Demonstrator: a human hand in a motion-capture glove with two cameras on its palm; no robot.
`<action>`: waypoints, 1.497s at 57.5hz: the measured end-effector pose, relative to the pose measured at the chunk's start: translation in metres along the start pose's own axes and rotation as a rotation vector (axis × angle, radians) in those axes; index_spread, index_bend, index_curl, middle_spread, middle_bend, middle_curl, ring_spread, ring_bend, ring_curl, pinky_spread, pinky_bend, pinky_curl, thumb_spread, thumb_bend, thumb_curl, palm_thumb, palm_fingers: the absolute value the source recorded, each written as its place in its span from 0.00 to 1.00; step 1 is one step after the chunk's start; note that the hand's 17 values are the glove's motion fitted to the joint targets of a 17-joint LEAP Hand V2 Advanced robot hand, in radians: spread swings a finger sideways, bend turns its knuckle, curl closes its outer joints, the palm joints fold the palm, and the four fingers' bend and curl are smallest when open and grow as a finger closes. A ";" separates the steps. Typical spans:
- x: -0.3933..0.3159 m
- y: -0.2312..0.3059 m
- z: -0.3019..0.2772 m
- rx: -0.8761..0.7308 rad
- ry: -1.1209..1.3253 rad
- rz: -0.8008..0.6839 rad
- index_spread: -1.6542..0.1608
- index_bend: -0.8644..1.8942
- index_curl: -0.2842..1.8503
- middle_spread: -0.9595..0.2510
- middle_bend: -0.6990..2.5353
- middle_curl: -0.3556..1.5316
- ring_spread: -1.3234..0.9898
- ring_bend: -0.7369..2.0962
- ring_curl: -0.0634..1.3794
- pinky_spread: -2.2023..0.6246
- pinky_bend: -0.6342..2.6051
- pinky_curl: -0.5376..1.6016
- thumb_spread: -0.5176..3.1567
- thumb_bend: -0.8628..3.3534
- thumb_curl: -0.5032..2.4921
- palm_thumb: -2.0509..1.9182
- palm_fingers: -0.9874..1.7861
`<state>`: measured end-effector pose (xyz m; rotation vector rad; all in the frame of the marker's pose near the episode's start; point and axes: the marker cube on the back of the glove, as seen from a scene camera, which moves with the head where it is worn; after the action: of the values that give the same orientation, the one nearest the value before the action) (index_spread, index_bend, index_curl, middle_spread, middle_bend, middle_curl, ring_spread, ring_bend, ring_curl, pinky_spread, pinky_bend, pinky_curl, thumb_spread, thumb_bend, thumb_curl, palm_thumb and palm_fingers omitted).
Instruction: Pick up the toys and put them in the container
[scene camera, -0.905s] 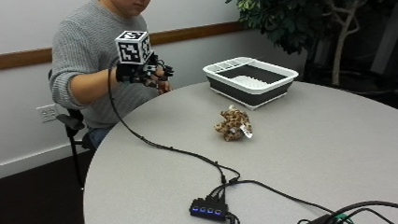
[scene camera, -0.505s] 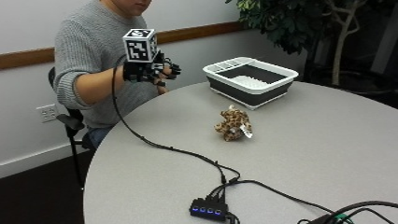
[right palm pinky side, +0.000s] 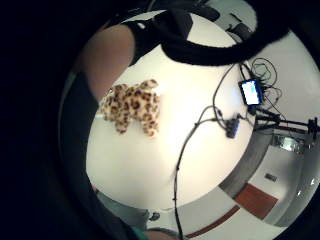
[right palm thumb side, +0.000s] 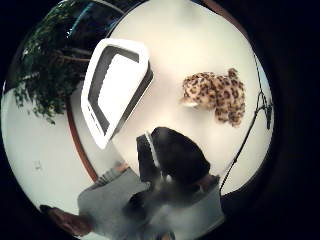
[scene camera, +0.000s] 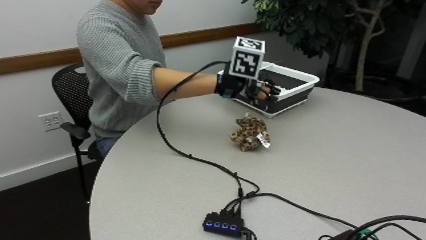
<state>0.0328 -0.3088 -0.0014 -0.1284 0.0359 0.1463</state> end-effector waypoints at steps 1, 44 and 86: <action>-0.001 -0.004 0.010 -0.014 0.010 0.007 0.73 0.36 0.24 0.68 0.26 0.30 0.54 0.33 0.18 0.80 0.45 0.40 0.50 0.20 0.21 0.50 0.30; 0.009 -0.024 0.082 0.278 -0.091 0.099 0.69 0.39 0.26 0.61 0.34 0.38 0.41 0.55 0.32 0.68 0.51 0.42 0.50 0.26 0.32 0.65 0.69; -0.332 -0.041 -0.043 0.305 -0.071 -0.396 0.66 0.43 0.42 0.56 0.38 0.51 0.35 0.59 0.44 0.65 0.54 0.48 0.39 0.23 0.44 0.67 0.67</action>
<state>-0.2904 -0.4024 -0.0234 0.1751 -0.0385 -0.2504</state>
